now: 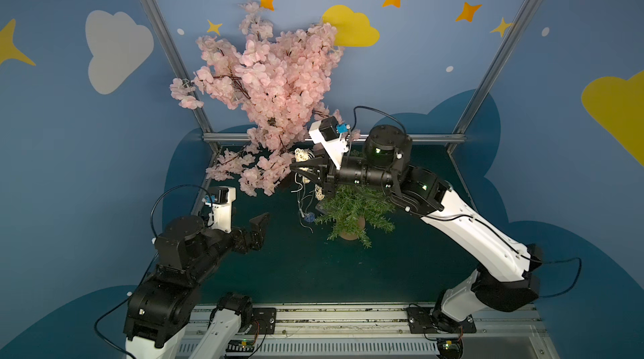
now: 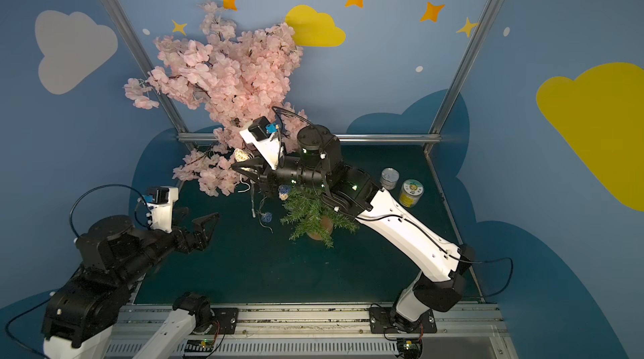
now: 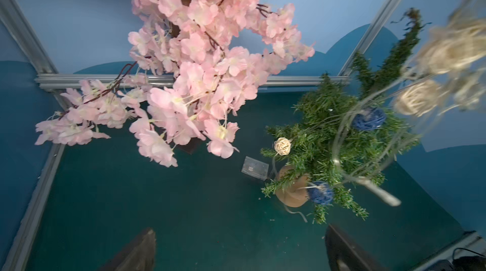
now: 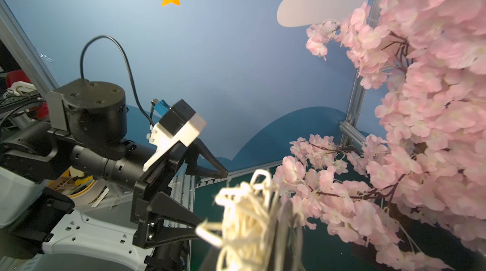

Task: Remove string lights from the small christmas tree
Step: Remove the light string from the Christmas tree.

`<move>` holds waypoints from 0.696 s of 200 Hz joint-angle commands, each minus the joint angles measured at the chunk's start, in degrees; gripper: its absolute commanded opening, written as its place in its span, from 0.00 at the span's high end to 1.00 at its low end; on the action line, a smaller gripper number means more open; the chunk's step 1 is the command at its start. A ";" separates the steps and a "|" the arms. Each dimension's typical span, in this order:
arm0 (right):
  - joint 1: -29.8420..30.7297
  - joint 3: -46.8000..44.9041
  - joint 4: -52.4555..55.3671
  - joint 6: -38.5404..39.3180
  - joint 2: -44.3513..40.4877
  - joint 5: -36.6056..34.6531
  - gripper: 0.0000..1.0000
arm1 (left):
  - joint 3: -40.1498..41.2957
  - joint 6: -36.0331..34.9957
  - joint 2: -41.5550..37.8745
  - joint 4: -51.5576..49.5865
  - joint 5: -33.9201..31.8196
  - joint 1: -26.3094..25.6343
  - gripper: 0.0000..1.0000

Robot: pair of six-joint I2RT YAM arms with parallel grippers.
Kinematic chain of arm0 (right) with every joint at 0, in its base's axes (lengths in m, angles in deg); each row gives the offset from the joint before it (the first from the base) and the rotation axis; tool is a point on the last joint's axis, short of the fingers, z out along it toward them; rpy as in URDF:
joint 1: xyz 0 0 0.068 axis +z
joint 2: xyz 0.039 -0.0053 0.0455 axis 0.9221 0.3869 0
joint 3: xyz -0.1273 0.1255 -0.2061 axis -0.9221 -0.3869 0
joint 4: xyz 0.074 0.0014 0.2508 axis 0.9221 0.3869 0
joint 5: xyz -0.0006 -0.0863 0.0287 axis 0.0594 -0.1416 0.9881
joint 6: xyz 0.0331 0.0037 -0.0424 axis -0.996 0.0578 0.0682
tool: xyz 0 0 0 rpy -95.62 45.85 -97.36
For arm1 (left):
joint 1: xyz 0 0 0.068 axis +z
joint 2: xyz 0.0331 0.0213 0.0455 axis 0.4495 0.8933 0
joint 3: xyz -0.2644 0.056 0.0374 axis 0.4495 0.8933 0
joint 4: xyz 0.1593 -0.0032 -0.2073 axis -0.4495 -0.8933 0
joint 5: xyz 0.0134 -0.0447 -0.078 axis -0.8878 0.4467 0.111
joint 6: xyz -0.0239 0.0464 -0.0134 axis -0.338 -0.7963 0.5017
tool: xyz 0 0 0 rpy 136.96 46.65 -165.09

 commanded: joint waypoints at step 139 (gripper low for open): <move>0.70 6.18 -3.67 -7.49 9.82 5.85 1.00 | 19.88 6.45 2.72 36.94 26.14 -2.85 0.01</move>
